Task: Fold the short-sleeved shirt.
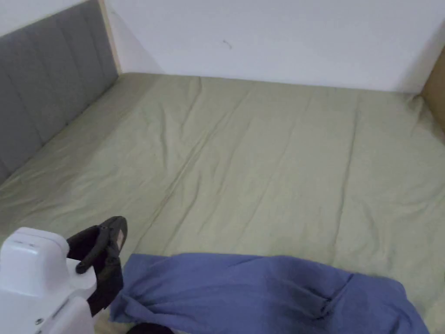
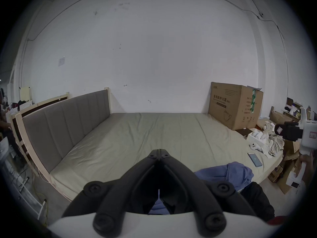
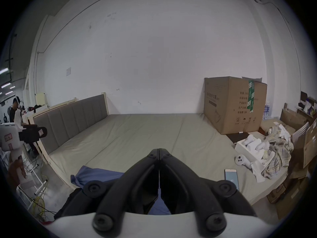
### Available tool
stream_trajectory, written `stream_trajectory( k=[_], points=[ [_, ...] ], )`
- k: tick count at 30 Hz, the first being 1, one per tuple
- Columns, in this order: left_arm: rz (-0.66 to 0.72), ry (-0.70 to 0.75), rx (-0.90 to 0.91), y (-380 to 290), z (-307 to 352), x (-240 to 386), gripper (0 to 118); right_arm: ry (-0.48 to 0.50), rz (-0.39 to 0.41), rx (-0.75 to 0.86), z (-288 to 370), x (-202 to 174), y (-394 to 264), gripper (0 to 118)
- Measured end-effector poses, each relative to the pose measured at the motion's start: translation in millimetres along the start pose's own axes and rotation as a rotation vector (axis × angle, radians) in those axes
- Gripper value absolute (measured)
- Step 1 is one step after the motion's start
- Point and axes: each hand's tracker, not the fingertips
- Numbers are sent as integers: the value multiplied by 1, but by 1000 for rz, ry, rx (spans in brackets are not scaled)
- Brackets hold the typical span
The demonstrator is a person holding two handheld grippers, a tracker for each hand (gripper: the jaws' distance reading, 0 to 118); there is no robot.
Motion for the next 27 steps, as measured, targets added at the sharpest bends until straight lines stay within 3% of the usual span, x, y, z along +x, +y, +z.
stream_trajectory(
  k=[7, 8, 9, 10, 11, 16, 18, 22, 27],
  points=[
    [8, 11, 4, -1, 1, -3, 0, -10, -9, -8, -4, 3, 0, 0],
    [32, 8, -2, -2, -3, -8, 11, -13, -9, -11, -5, 3, -1, 0],
    [69, -5, -43, -3, -9, -14, 43, -18, -9, -17, -7, 3, -1, 0],
    [120, -31, -93, -5, -19, -23, 84, -16, -13, -27, -7, 5, -1, 0],
    [189, -70, -169, -10, -35, -39, 106, 24, -28, -38, -7, 6, -2, 0],
    [667, -236, -462, -91, -131, -137, 103, 52, -6, -72, -11, 1, -5, 0],
    [722, -173, -578, -132, -168, -161, 103, 75, -17, -81, -12, 0, -6, 0],
    [663, -105, -784, -183, -210, -169, 103, 100, -60, -105, -16, -2, -8, 0],
    [599, -49, -808, -191, -219, -148, 104, 103, -73, -119, -16, -3, -8, 0]
  ],
)
